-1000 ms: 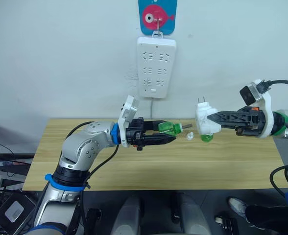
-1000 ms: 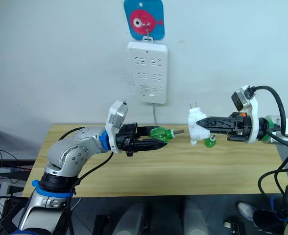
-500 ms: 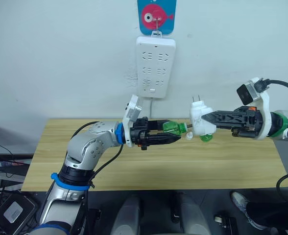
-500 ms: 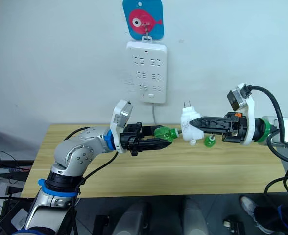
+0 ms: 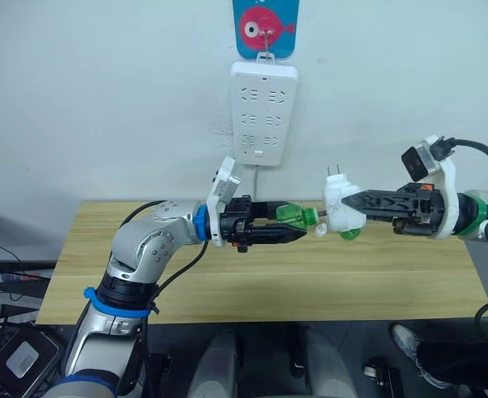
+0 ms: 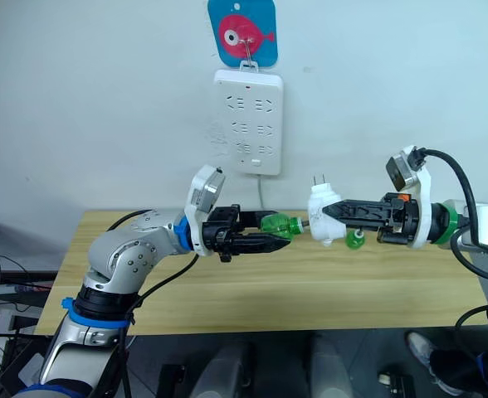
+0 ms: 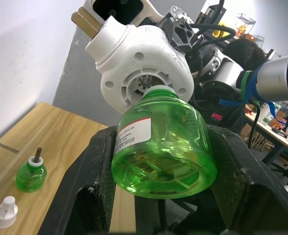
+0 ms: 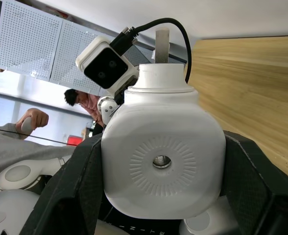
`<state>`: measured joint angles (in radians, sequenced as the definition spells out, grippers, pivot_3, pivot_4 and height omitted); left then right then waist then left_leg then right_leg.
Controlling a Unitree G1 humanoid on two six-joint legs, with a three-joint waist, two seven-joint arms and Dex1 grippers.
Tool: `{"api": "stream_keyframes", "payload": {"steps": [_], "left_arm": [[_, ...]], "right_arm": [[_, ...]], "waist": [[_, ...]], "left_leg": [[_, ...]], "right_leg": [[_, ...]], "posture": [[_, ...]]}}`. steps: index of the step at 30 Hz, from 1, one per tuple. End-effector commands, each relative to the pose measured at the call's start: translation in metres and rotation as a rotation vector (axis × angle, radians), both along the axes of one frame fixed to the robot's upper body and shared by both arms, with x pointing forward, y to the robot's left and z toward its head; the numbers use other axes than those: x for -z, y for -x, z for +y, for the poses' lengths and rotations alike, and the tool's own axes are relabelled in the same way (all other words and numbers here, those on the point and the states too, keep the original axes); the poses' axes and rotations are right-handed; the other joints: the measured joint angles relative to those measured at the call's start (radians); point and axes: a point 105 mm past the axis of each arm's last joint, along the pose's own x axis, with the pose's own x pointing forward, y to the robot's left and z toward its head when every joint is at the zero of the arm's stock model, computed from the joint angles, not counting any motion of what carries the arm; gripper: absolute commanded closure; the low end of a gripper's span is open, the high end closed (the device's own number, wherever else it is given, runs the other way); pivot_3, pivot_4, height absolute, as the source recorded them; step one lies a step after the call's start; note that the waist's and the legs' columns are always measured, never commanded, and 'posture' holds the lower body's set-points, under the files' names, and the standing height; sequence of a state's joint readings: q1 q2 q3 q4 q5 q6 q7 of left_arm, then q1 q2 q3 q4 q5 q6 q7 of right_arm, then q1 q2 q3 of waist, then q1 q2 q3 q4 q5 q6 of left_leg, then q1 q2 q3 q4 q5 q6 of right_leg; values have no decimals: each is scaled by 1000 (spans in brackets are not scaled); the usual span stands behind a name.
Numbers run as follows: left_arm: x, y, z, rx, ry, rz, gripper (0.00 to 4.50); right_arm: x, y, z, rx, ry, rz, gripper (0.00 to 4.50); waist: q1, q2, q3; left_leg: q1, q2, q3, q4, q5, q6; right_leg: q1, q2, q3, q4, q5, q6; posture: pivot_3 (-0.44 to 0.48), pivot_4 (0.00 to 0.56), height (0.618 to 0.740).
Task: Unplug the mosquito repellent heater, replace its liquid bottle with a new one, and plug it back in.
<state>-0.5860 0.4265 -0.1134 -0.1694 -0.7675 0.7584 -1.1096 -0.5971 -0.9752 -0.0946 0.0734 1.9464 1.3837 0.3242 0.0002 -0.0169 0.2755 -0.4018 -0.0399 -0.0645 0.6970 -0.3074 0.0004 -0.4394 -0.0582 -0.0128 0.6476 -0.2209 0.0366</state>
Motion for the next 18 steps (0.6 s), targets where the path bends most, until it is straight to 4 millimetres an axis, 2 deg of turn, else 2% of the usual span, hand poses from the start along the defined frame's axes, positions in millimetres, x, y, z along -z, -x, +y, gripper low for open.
{"api": "stream_keyframes", "payload": {"steps": [1,9,18], "left_arm": [[-5,5,-7,44,13,-38,2219],[-3,-3,-8,14,8,-62,2219],[-8,5,-12,57,14,-65,2219]], "right_arm": [[-13,9,5,-58,-19,-50,1530],[-14,15,9,-97,-5,-60,1530],[-9,7,15,-43,28,-76,1530]], "waist": [[0,0,0],[0,0,0],[1,0,0]], "left_leg": [[0,0,0,0,0,0],[0,0,0,0,0,0],[0,0,0,0,1,-2]], "right_leg": [[0,0,0,0,0,0],[0,0,0,0,0,0],[0,0,0,0,0,0]], "posture": [[21,279,740],[23,269,740],[28,260,740]]}}
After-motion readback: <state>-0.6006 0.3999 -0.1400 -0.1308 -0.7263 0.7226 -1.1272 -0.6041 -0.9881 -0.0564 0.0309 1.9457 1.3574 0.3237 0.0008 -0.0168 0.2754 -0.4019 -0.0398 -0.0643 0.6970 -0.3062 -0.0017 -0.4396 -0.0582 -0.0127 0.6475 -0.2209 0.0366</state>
